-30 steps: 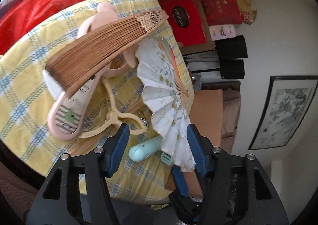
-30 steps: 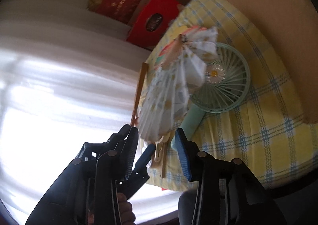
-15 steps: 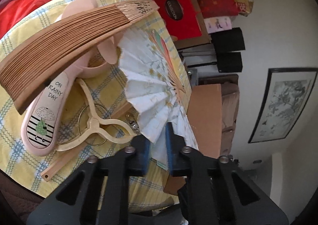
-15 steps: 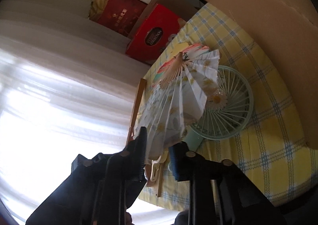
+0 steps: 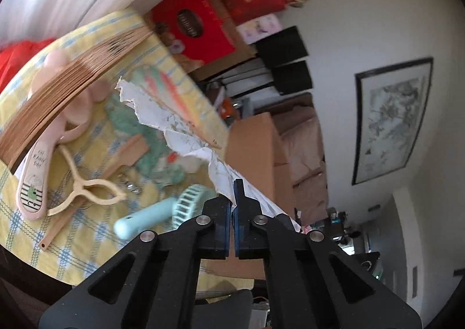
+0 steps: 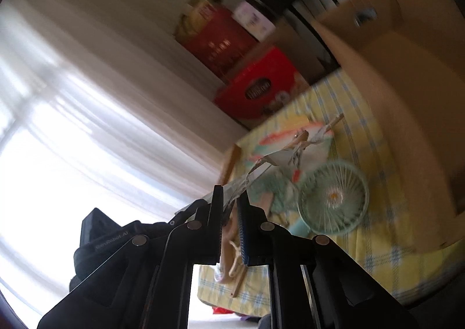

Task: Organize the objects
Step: 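Lift the white paper fan with the left tool and carry it over the box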

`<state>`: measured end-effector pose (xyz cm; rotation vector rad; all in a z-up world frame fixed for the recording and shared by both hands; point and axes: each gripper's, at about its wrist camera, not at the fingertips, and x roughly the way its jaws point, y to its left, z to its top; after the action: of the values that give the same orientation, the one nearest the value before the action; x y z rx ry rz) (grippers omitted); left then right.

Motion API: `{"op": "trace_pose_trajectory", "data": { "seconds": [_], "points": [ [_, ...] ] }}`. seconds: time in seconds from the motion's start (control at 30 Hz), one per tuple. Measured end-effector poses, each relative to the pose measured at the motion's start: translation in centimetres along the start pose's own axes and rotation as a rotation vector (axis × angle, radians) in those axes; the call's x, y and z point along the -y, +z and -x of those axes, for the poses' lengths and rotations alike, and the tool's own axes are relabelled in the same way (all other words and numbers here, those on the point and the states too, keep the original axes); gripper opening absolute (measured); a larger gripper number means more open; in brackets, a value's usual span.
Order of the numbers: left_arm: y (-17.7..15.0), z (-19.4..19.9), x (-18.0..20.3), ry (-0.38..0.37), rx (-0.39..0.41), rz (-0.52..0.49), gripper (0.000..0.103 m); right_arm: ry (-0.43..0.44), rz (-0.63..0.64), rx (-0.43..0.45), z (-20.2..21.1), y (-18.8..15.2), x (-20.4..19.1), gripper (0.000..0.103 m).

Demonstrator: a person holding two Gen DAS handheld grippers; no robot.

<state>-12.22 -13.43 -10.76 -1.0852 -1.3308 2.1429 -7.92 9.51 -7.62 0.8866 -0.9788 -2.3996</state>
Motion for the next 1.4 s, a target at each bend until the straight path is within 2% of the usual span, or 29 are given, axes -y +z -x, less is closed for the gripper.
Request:
{"op": "trace_pose_trajectory", "data": {
  "seconds": [0.23,0.47,0.67,0.8,1.07,1.27,1.4],
  "points": [
    [0.1,0.7,4.7,-0.041,0.004,-0.083,0.001,0.039,0.004,0.037,2.3,1.7,-1.1,0.008],
    [-1.6,-0.7,9.2,-0.085,-0.052,-0.159,0.002,0.037,0.023,0.119,6.8,3.4,-1.1,0.008],
    [-4.4,-3.7,13.9,-0.116,-0.117,-0.248,0.002,-0.004,0.031,0.203,11.4,5.6,0.3,0.008],
    [-6.9,-7.4,16.7,-0.127,-0.193,-0.294,0.002,-0.052,0.016,0.242,14.4,6.9,2.3,0.008],
    [-11.3,-14.2,19.0,-0.123,-0.328,-0.347,0.002,-0.160,-0.043,0.293,19.0,8.5,7.7,0.008],
    [-12.8,-17.7,18.4,-0.071,-0.381,-0.360,0.002,-0.237,-0.082,0.273,17.9,9.1,11.7,0.008],
    [-13.6,-19.3,17.5,0.000,-0.419,-0.385,0.003,-0.270,-0.112,0.227,16.7,8.6,14.1,0.008]
  ]
}}
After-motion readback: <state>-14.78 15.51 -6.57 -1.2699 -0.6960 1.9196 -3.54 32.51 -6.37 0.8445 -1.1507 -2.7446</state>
